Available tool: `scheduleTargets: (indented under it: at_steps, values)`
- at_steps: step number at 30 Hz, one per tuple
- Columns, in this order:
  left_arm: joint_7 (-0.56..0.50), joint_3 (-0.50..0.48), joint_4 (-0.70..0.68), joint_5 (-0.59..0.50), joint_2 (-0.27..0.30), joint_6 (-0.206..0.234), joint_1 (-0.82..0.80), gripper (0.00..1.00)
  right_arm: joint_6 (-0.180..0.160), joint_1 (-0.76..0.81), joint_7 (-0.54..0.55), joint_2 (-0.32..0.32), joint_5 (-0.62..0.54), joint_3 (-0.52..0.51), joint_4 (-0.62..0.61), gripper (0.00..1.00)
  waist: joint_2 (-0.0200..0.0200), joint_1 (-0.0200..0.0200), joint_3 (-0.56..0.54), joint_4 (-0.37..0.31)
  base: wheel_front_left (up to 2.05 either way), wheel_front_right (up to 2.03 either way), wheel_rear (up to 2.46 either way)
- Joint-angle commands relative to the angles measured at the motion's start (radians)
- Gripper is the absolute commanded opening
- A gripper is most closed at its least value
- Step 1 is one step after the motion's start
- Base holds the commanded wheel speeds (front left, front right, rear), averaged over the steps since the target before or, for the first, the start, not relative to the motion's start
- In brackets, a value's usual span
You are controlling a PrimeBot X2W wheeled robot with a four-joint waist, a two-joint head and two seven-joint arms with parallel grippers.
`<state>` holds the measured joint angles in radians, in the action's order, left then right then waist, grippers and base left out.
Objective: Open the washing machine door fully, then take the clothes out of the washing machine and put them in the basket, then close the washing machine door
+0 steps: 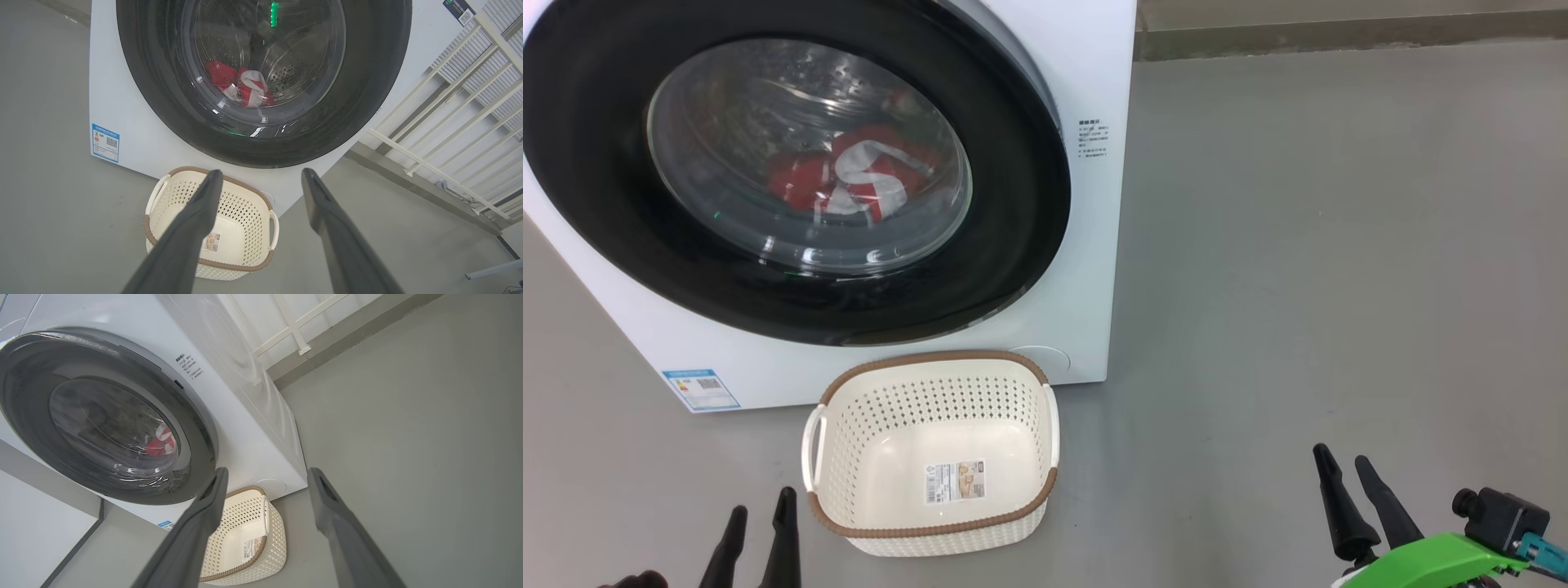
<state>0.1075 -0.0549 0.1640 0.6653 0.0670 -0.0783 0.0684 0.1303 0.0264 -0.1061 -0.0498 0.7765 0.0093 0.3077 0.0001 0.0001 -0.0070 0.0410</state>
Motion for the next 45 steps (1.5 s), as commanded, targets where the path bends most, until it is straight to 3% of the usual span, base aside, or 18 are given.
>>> scheduleTargets:
  at_steps: [1, 25, 45]
  values:
    - [0.016, -0.026, -0.038, -0.05, 0.02, -0.002, 0.001, 1.0, 0.0, -0.007, -0.019, -0.012, -0.042, 0.017, -0.028, 1.0, -0.0001, -0.0001, 0.0, 0.001, 0.0, 0.0, 0.0]
    - [0.085, -0.036, -0.059, -0.306, 0.011, -0.043, 0.025, 1.0, 0.0, 0.022, -0.087, -0.02, -0.252, 0.009, -0.033, 1.0, -0.0001, 0.0, 0.004, 0.004, 0.0, 0.0, 0.0]
    - [0.144, -0.035, -0.056, -0.475, 0.02, -0.052, 0.042, 1.0, 0.0, 0.052, -0.146, -0.017, -0.477, -0.031, -0.023, 1.0, -0.0001, 0.0, 0.013, -0.001, 0.0, 0.0, 0.0]
